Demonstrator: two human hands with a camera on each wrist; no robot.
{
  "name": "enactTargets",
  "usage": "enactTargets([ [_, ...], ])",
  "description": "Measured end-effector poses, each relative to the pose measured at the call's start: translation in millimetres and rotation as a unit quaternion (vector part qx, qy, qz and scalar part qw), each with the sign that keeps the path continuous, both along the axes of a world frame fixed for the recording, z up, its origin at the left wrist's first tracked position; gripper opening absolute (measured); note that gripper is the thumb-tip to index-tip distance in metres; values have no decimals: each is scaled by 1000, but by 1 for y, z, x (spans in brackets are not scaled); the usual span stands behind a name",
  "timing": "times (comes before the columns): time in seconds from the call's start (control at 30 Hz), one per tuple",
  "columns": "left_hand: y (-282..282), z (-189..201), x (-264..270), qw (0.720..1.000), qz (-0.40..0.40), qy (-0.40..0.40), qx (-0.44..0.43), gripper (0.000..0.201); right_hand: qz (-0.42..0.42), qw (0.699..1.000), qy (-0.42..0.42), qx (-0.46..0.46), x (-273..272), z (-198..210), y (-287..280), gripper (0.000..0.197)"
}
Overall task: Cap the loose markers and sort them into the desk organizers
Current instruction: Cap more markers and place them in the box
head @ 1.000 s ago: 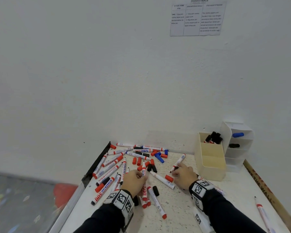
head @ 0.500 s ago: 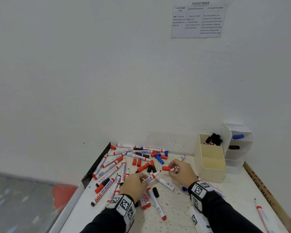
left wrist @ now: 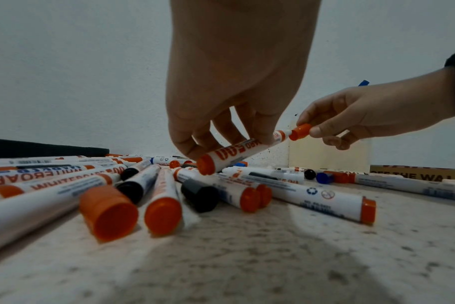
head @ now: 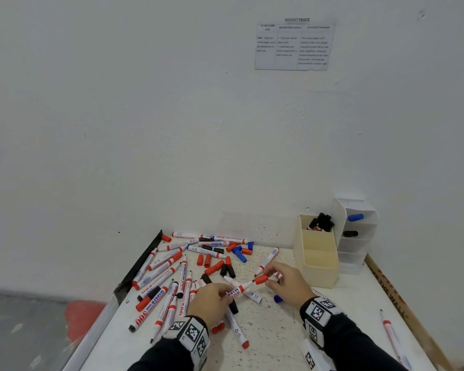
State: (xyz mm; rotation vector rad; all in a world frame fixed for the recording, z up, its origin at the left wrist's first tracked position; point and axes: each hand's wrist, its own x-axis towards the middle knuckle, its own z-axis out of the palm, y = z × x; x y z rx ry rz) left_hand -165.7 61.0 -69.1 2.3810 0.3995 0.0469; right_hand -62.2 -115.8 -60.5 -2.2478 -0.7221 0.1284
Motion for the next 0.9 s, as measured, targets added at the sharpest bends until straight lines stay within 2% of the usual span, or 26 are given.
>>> enactTargets([
  [0.17, -12, -1, 0, 1000, -30, -7, 7, 31, -8, 1000, 12, 10, -9, 0, -8, 30],
  [0.33, -27, -5, 2, 996, -51, 16, 68, 32, -1, 998, 58, -2, -17, -4, -17, 16],
  [0.37, -30, -6, 2, 996, -58, 17, 66, 32, -8, 998, 65, -6, -20, -4, -19, 21],
  [0.43, -37, -5, 3, 996, -86, 8, 15, 30, -37, 996, 80, -8, -24, -2, -21, 38],
  [0.5, -45, -1, 2, 993, -118, 4, -30, 27, -70, 993, 94, -7, -29, 0, -25, 45],
  [0.6, -53, -1, 1, 989, -150, 1, -1, 30, -113, 987, 114, -14, -32, -6, -29, 57],
  [0.9, -59, -6, -2, 993, -97, -73, 4, 26, -142, 982, 123, 17, -40, -16, -33, 56],
])
